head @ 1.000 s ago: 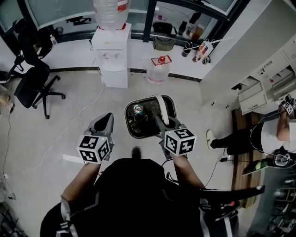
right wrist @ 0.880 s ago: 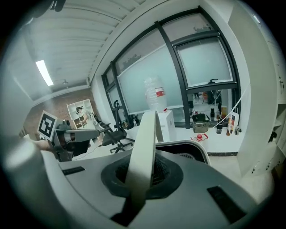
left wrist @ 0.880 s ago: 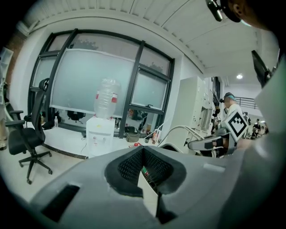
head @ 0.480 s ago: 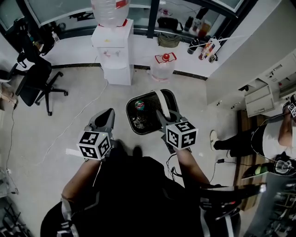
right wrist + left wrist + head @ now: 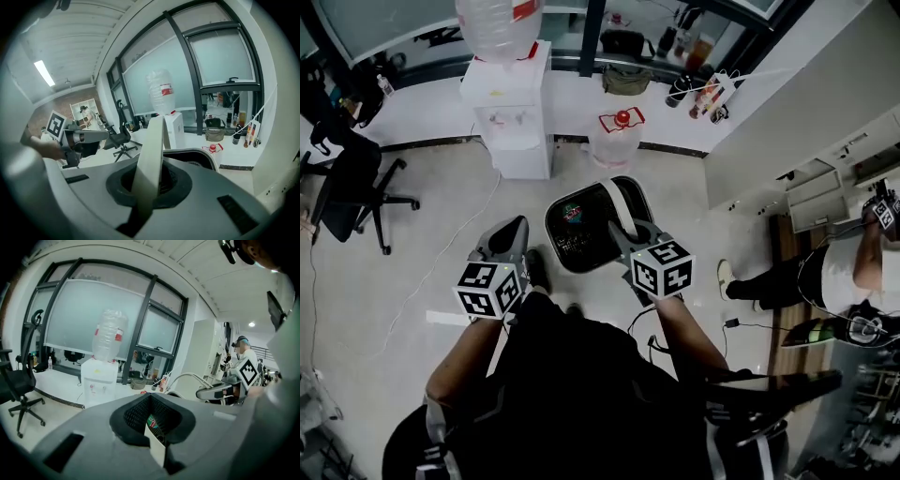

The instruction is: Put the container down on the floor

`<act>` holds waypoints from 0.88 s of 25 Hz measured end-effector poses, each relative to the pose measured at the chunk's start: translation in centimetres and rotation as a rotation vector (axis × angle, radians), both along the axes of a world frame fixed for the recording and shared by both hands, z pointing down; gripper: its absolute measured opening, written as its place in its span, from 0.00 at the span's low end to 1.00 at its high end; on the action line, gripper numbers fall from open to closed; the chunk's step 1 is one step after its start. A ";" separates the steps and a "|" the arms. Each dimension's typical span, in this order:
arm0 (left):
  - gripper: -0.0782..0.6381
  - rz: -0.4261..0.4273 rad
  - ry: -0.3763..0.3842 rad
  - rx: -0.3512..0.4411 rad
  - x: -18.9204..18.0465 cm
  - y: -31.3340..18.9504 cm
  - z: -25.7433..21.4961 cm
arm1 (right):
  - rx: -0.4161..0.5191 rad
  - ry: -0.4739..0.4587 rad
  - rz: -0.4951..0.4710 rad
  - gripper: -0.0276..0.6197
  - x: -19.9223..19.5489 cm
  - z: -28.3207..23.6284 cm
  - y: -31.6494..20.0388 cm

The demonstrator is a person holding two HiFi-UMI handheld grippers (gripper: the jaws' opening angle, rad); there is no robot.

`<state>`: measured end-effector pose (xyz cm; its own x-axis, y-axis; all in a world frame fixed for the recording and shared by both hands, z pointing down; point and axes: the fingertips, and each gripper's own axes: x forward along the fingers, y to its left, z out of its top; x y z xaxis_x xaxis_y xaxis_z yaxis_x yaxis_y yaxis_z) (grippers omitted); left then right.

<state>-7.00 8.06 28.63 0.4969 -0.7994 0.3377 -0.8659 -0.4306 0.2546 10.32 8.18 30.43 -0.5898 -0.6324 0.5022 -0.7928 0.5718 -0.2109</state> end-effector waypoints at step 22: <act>0.12 0.104 -0.029 -0.043 -4.1 -19.0 3.5 | -0.025 0.118 -0.101 0.05 -6.2 4.9 -17.4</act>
<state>-11.13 -10.90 32.18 0.5658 -0.7287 0.3859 -0.8244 -0.5075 0.2505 4.11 -9.20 35.32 -0.5856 -0.5589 0.5871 -0.7515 0.6458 -0.1347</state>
